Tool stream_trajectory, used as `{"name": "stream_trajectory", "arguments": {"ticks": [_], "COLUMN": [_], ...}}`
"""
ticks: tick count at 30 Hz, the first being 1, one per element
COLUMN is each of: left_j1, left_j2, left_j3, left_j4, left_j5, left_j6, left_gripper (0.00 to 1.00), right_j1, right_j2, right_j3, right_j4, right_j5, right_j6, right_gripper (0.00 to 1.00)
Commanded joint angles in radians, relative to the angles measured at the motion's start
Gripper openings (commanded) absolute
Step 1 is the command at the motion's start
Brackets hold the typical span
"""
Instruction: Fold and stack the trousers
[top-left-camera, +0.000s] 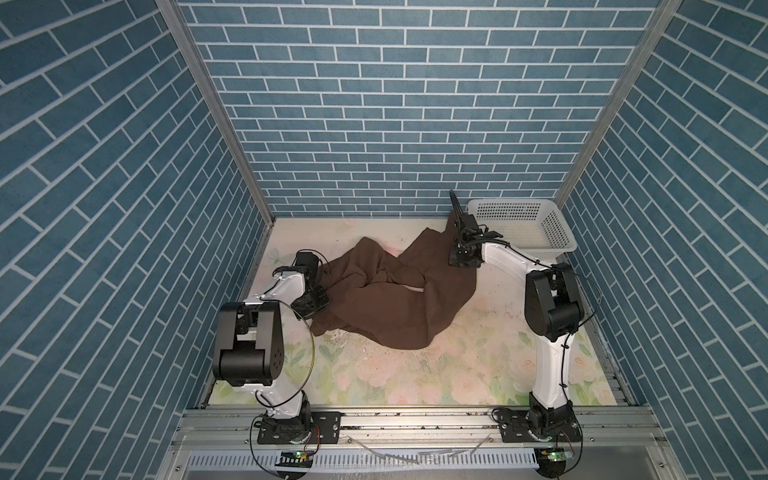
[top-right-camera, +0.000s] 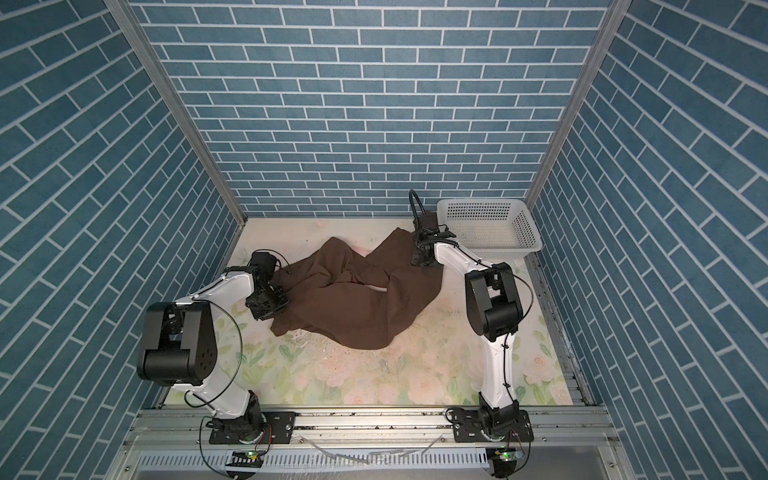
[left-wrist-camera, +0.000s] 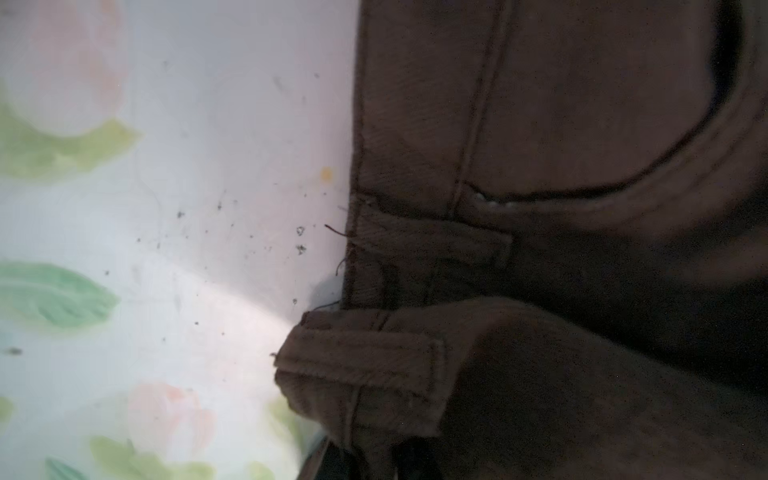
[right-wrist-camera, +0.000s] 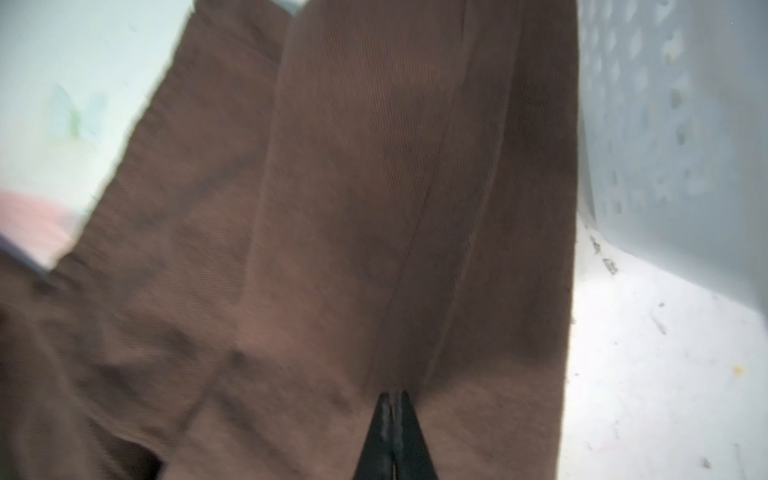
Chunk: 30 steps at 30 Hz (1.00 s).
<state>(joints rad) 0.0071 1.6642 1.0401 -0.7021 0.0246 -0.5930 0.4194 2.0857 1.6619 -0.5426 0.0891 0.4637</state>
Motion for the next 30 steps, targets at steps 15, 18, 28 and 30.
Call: {"name": "stream_trajectory", "arguments": {"ticks": [15,18,28,30], "left_j1": [0.293,0.292,0.293,0.293], "left_j2": [-0.036,-0.043,-0.173,-0.200], "left_j3": [0.249,0.233,0.120,0.087], "left_j4": [-0.199,-0.195,-0.214,-0.211], "left_j5": [-0.053,-0.015,-0.006,0.005], "left_j6": [0.041,0.050,0.063,0.061], "left_gripper": [0.31,0.62,0.74,0.75], "right_j1": [-0.002,-0.002,-0.002,-0.004], "right_j2": [-0.027,0.026,0.182,0.189], "right_j3": [0.073,0.113,0.213,0.211], "right_j4": [-0.119,-0.124,-0.149,-0.145], "right_j5": [-0.064,-0.092,-0.113,-0.112], "right_j6": [0.002,0.007,0.038,0.042], "right_gripper": [0.48,0.51,0.53,0.48]}}
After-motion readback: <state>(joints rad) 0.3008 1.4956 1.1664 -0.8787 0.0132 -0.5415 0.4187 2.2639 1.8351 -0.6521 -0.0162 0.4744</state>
